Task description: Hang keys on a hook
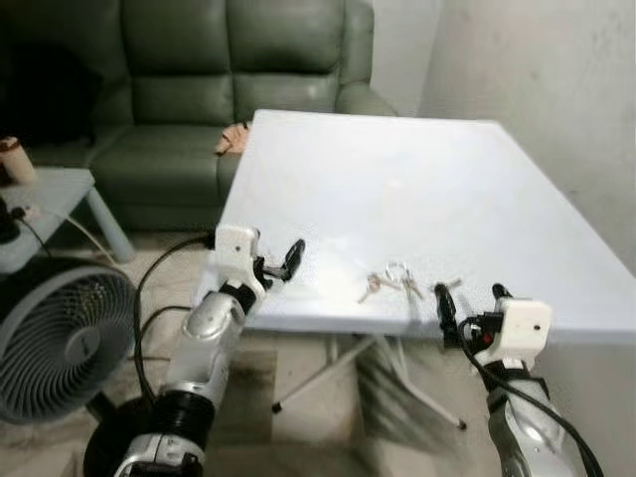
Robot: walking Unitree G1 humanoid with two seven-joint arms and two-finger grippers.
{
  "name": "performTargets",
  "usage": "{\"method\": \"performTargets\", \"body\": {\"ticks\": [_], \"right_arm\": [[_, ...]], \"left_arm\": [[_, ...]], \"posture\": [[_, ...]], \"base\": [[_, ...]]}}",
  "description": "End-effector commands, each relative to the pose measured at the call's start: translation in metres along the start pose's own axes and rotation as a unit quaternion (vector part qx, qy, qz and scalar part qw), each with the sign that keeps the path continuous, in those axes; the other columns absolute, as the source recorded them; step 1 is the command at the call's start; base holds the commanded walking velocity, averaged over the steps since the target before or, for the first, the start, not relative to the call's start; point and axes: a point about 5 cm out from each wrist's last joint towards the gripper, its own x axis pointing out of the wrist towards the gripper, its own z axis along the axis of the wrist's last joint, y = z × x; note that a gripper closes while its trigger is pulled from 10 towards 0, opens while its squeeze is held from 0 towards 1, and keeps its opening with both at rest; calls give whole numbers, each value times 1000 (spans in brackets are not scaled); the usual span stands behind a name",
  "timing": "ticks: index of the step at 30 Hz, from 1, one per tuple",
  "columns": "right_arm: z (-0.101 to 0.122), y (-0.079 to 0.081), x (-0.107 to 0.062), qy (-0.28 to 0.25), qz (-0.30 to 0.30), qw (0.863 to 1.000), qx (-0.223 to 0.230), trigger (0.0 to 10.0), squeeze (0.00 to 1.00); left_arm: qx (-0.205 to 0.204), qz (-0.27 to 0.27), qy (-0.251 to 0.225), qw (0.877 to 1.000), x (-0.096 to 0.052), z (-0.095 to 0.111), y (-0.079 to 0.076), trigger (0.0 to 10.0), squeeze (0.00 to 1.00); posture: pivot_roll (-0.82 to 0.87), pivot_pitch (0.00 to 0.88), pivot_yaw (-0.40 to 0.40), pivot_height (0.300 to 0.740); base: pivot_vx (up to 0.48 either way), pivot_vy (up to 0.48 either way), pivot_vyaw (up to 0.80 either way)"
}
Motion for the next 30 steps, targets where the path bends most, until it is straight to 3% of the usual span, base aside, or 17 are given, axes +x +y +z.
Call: {"method": "performTargets", "body": {"ticks": [1, 7, 10, 15, 22, 23, 30], "right_arm": [[1, 2, 2, 0, 10, 1000, -2, 10000, 0], [2, -1, 3, 6, 22, 999, -30, 10000, 0], [3, -5, 5, 12, 29, 998, -45, 10000, 0], [7, -12, 11, 17, 48, 996, -74, 10000, 0], [13, -22, 20, 23, 93, 988, -123, 10000, 0], [13, -23, 21, 31, 115, 986, -120, 10000, 0], [14, -30, 28, 44, 137, 979, -144, 10000, 0]], "left_arm": [[10, 7, -18, 1000, 0, 4, 1, 10000, 0], [22, 14, -33, 999, -2, 7, -3, 10000, 0], [3, -10, -33, 999, -2, 6, -6, 10000, 0], [20, -28, -35, 999, -4, 6, -10, 10000, 0], [25, -88, -28, 995, -10, -3, -35, 10000, 0], [25, -109, -25, 993, -13, -7, -45, 10000, 0], [39, -144, -20, 989, -21, -13, -63, 10000, 0]], "posture": [[-4, 0, -13, 740], [-5, 2, -17, 740], [-5, 2, -17, 740], [-1, 10, -26, 740], [4, 22, -37, 740], [5, 29, -42, 740], [3, 51, -48, 740]], "base": [[0, 0, 0], [0, 0, 0], [0, 0, 0], [0, 0, 0], [0, 0, 0], [0, 0, 0], [0, 0, 0]]}}
